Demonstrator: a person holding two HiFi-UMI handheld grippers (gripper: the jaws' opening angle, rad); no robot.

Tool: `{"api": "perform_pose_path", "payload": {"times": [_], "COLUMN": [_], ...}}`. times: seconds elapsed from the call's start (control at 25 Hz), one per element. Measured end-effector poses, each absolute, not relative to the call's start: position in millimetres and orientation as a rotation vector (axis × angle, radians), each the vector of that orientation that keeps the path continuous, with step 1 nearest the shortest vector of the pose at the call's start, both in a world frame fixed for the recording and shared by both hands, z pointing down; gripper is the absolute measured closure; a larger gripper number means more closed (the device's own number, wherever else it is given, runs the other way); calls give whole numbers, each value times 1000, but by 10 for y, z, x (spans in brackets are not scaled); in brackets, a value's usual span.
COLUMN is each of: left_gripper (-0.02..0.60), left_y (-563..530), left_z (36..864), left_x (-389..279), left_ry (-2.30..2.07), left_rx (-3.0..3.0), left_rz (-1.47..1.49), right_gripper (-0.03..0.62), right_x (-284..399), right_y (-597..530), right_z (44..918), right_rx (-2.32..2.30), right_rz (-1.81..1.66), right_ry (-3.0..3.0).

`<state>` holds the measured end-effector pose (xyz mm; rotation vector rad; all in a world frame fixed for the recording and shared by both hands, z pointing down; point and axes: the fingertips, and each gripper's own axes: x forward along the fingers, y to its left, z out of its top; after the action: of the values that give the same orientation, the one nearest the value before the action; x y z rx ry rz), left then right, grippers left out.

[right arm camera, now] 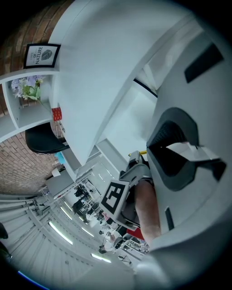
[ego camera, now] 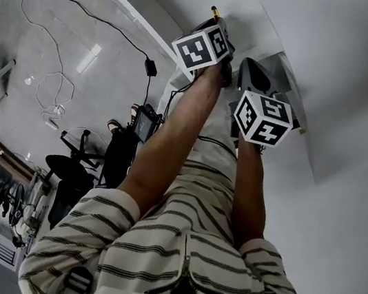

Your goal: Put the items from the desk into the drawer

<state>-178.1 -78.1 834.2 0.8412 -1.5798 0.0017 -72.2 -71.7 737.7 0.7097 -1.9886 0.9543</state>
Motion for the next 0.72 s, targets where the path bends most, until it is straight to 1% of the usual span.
{"api": "perform_pose_path", "payload": {"times": [0.72], "left_gripper": [515], "left_y": [-798], "left_z": [8725], "left_x": [-1764], "left_ry": [-1564], "left_rx": [722], "left_rz": [-62], "right_gripper": [582], "right_x": [-651], "right_y": [-727], "right_z": [7428], "right_rx": [720], "right_rz": [963], "right_ry": [-1968]}}
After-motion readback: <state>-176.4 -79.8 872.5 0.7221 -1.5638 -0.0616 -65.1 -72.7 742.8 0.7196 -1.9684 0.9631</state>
